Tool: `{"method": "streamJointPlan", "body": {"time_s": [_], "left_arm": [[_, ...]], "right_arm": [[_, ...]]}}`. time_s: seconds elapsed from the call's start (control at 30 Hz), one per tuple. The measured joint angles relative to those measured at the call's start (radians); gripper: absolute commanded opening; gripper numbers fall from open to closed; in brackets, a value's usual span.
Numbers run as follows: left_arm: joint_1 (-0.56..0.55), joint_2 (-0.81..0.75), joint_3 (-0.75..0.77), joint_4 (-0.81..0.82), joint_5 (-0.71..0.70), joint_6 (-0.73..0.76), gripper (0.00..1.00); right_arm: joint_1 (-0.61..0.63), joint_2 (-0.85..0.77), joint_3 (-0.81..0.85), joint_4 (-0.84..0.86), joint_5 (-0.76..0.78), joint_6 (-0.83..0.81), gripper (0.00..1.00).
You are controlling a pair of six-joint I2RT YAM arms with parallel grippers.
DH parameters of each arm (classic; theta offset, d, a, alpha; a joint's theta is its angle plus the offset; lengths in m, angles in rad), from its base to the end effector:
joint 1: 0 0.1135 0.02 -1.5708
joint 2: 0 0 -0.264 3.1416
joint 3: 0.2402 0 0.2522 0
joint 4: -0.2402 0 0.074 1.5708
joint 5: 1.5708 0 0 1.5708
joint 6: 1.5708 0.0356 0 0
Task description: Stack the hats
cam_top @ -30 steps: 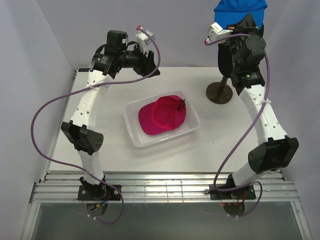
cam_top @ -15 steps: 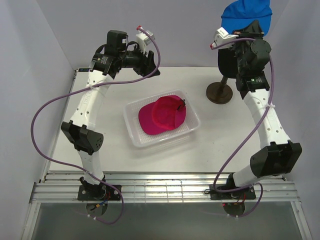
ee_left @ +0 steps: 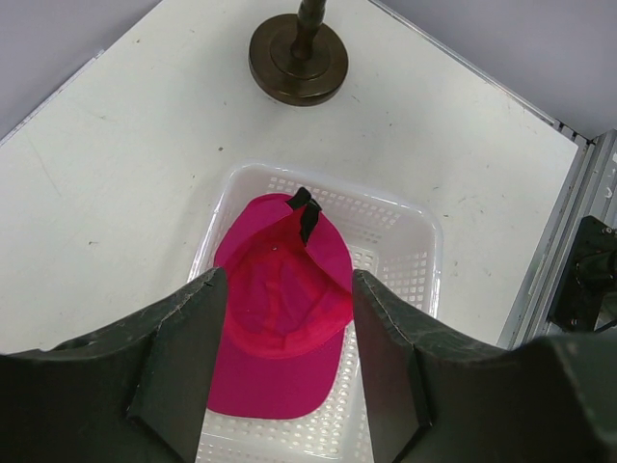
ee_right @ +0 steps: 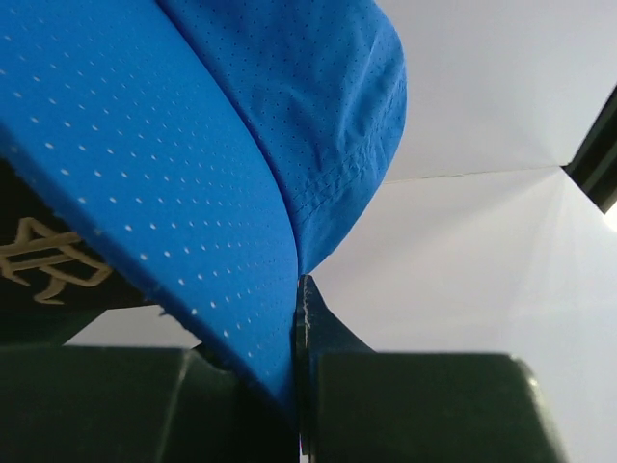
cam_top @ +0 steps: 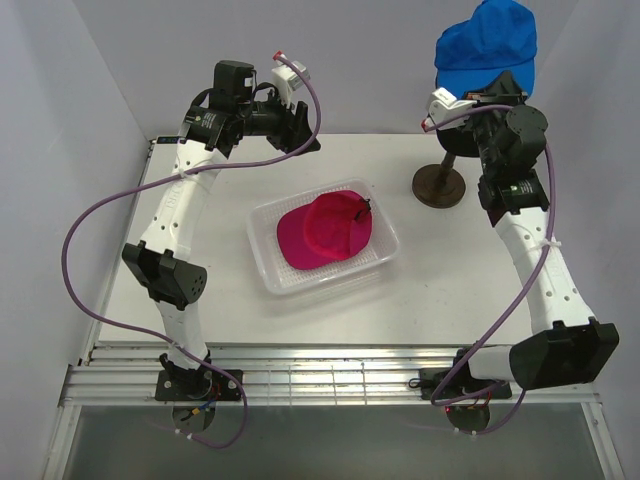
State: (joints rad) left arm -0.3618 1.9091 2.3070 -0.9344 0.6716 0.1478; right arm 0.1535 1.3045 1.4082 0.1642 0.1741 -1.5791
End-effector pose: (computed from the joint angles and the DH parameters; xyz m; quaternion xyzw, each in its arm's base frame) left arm 0.3642 -0.1615 0.4607 0.3645 0.7531 -0.3347 0.4335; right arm 0.2906 0.0387 0.4821 -0.4155 0.4439 -0.5579 0.5648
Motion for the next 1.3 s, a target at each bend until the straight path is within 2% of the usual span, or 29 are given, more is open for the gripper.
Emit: {"method": "streamJointPlan", "body": {"time_s": [0.6,0.9,0.93,0.97,1.07,1.13,1.3], "left_arm": [[0.0,0.0,0.0,0.0,0.008,-0.017,0.65],[0.0,0.0,0.0,0.0,0.009,-0.017,0.65],[0.0,0.0,0.0,0.0,0.009,-0.017,0.65],[0.0,0.0,0.0,0.0,0.009,-0.017,0.65],[0.0,0.0,0.0,0.0,0.009,-0.017,0.65],[0.0,0.0,0.0,0.0,0.009,-0.017,0.65],[0.0,0.0,0.0,0.0,0.009,-0.017,0.65]], "right_arm": [[0.0,-0.079,-0.162,-0.035,0.022,0.005,0.08],[0.002,-0.068,-0.169,-0.034,0.048,0.005,0.09],[0.004,-0.067,-0.169,-0.034,0.051,0.005,0.13],[0.004,-0.067,-0.169,-0.032,0.053,0.006,0.28],[0.005,-0.07,-0.189,-0.029,0.067,0.01,0.5],[0.005,-0.073,-0.206,-0.035,0.068,0.012,0.59],[0.004,-0.089,-0.232,-0.054,0.072,0.024,0.68]]}}
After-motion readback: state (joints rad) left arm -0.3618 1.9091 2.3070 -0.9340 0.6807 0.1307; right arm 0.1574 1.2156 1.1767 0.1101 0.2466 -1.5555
